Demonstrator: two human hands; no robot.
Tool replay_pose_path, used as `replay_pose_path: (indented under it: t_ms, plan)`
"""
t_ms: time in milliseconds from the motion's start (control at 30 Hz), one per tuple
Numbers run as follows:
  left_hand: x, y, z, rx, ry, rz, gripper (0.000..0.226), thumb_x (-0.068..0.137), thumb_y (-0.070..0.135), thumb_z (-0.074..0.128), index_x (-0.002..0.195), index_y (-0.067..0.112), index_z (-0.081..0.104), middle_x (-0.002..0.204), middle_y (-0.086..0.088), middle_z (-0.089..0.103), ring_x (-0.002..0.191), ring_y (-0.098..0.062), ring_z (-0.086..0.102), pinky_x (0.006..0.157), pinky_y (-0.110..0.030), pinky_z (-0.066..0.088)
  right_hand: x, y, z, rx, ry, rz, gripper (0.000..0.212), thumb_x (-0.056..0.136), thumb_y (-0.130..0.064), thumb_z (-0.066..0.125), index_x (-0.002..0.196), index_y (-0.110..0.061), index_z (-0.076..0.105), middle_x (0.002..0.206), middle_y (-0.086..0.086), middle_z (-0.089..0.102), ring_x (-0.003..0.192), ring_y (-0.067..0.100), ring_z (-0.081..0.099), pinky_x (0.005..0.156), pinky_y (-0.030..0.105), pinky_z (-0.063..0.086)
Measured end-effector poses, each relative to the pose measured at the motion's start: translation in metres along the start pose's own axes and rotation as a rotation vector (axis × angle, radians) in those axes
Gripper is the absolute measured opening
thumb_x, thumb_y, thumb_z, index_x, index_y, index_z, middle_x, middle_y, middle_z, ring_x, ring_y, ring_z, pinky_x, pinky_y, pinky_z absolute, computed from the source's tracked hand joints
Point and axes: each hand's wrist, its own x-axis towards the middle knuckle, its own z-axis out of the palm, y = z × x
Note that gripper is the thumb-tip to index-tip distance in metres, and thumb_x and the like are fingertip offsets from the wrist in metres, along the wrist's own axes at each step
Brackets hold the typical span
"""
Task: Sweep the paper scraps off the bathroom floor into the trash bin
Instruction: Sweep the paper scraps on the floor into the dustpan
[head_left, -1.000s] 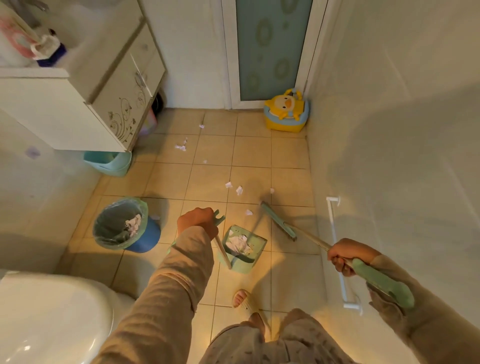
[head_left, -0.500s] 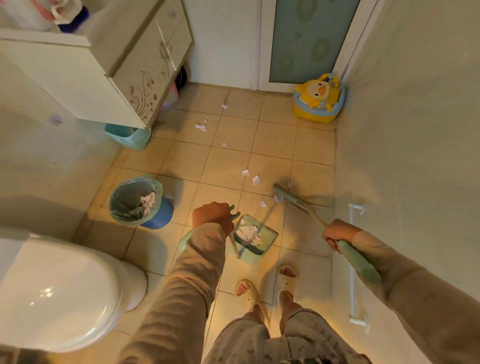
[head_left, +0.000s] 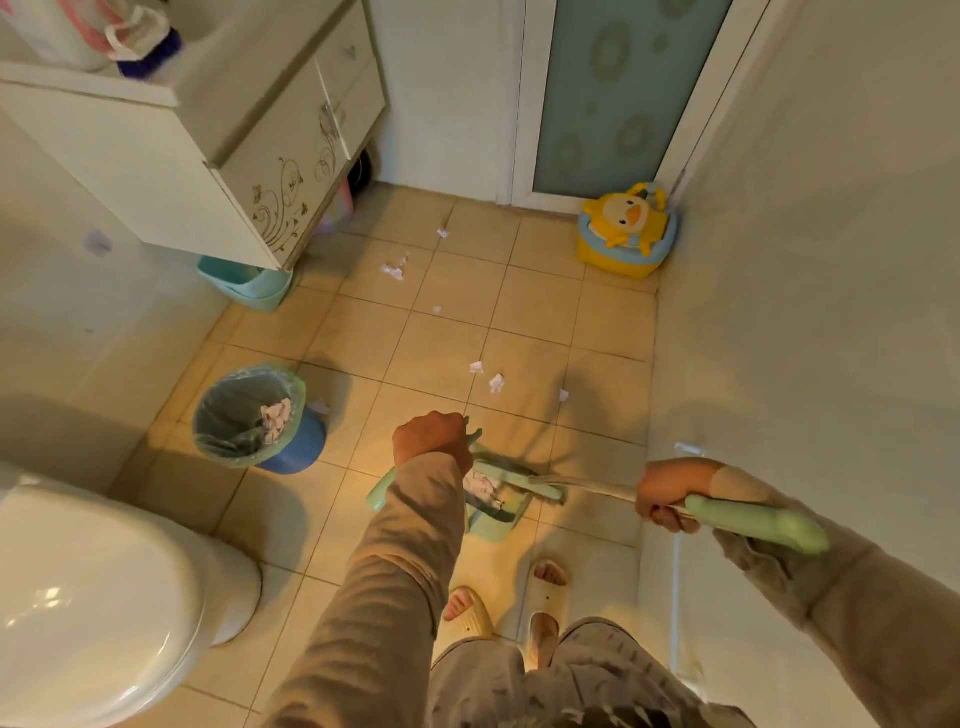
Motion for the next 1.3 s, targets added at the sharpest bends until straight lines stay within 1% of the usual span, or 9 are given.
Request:
replay_pose_path:
  t_ms: [367,467,567,633,700,767,833,967,1300]
  plan:
    - [0.012,-0.017,-0.008,-0.029,-0.022,-0.036,0.028,0.092,0.028,0.052,0.117,0.017,0.059,0.112,-0.006,0.066,0.102,-0.025,0.063,0.083,-0.03,0.048,0.016,0.006,-0.055,0.066,0.24,-0.147,0.036,0.081,0.0,0.046,0.046,-0.01,0.042,0.028,0.0,0.042,0.029,0.013,0.04,0.032,0.014,0.032]
    - [0.017,-0.015,-0.011,-0.046,-0.04,-0.058,0.028,0.092,0.027,0.051,0.118,0.017,0.058,0.113,-0.006,0.066,0.104,-0.026,0.062,0.084,-0.03,0.048,0.029,-0.008,-0.07,0.029,0.26,-0.157,0.04,0.082,0.002,0.043,0.043,-0.009,0.04,0.041,0.006,0.041,0.04,0.016,0.04,0.045,0.022,0.031]
    - [0.023,-0.011,-0.015,-0.048,-0.062,-0.065,0.029,0.092,0.026,0.051,0.118,0.017,0.058,0.115,-0.006,0.065,0.106,-0.027,0.062,0.085,-0.032,0.048,0.046,-0.021,-0.077,-0.016,0.278,-0.165,0.044,0.087,0.004,0.043,0.045,-0.008,0.04,0.015,-0.003,0.036,0.018,0.006,0.041,0.041,0.018,0.035]
    - [0.028,-0.007,-0.016,-0.053,-0.075,-0.066,0.028,0.093,0.027,0.05,0.119,0.017,0.058,0.116,-0.006,0.065,0.107,-0.027,0.061,0.086,-0.032,0.048,0.05,-0.034,-0.076,-0.122,0.276,-0.114,0.054,0.088,0.003,0.043,0.035,-0.01,0.043,0.01,-0.004,0.032,0.029,0.01,0.048,0.042,0.015,0.033]
    - [0.032,-0.005,-0.016,-0.053,-0.077,-0.063,0.029,0.094,0.027,0.05,0.119,0.017,0.058,0.116,-0.007,0.064,0.108,-0.028,0.061,0.088,-0.032,0.048,0.056,-0.041,-0.072,-0.192,0.268,-0.108,0.064,0.089,0.002,0.044,0.026,-0.012,0.044,0.009,-0.006,0.03,0.046,0.013,0.039,0.042,0.013,0.03]
    - [0.035,-0.005,-0.015,-0.043,-0.067,-0.059,0.029,0.094,0.027,0.049,0.119,0.016,0.058,0.116,-0.008,0.065,0.108,-0.028,0.061,0.087,-0.032,0.048,0.065,-0.042,-0.063,-0.203,0.222,-0.1,0.047,0.088,0.002,0.046,0.042,-0.001,0.055,0.009,-0.008,0.03,0.05,0.014,0.035,0.047,0.016,0.031]
    - [0.035,-0.006,-0.013,-0.035,-0.054,-0.058,0.028,0.094,0.027,0.049,0.118,0.015,0.059,0.115,-0.008,0.066,0.106,-0.028,0.062,0.085,-0.032,0.048,0.074,-0.035,-0.051,-0.12,0.119,-0.105,0.03,0.088,0.0,0.047,0.059,-0.001,0.052,0.012,-0.009,0.036,0.048,0.013,0.041,0.047,0.018,0.032]
    - [0.034,-0.005,-0.013,-0.025,-0.042,-0.042,0.027,0.093,0.026,0.05,0.116,0.015,0.06,0.114,-0.008,0.066,0.106,-0.028,0.062,0.085,-0.032,0.049,0.072,-0.017,-0.035,0.114,0.024,-0.043,0.035,0.089,-0.004,0.037,0.055,-0.01,0.037,0.02,-0.003,0.04,0.017,0.007,0.04,0.034,0.011,0.033]
    - [0.033,-0.012,-0.019,-0.038,-0.026,-0.027,0.031,0.092,0.027,0.053,0.121,0.018,0.058,0.12,-0.005,0.063,0.111,-0.025,0.06,0.088,-0.03,0.047,0.037,0.006,-0.018,0.417,-0.053,-0.006,0.042,0.093,-0.005,0.035,0.052,-0.011,0.036,0.025,-0.004,0.039,0.017,0.003,0.038,0.031,0.005,0.027]
